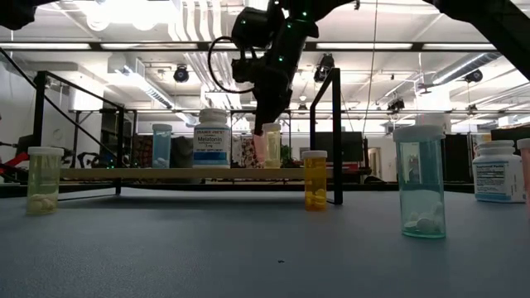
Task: Pick and place medicine bottles onto shelf by color
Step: Put the top pink pill bottle on the shelf, then put the yellow pill bottle on the shelf
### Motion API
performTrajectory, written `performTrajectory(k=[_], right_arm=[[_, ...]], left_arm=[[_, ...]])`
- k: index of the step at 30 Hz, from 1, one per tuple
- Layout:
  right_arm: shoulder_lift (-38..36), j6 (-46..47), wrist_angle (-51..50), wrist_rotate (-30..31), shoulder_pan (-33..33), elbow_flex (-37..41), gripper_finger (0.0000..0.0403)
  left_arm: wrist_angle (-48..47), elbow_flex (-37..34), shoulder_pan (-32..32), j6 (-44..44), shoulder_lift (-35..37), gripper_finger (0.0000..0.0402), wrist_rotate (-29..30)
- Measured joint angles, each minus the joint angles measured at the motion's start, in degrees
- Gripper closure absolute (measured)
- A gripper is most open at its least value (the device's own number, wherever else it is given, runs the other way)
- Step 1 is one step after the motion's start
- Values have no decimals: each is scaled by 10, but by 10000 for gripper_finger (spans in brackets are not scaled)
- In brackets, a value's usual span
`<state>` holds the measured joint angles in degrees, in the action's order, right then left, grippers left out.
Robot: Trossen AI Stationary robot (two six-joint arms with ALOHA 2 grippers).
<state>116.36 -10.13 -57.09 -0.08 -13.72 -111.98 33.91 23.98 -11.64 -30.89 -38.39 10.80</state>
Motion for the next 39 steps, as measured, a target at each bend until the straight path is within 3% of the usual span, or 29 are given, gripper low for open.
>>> performTrajectory(k=[11,27,33,39], right_arm=[[0,1,17,0,0,29,282],[-15,3,15,15,1,25,207],[-57,-3,10,31,1,25,232],[-69,-12,-21,31,0,25,319]], left_arm=[[1,0,0,0,-2,369,0],[1,0,0,0,-2,369,0],[1,0,0,0,-2,369,0],[1,0,0,-8,-2,369,0]])
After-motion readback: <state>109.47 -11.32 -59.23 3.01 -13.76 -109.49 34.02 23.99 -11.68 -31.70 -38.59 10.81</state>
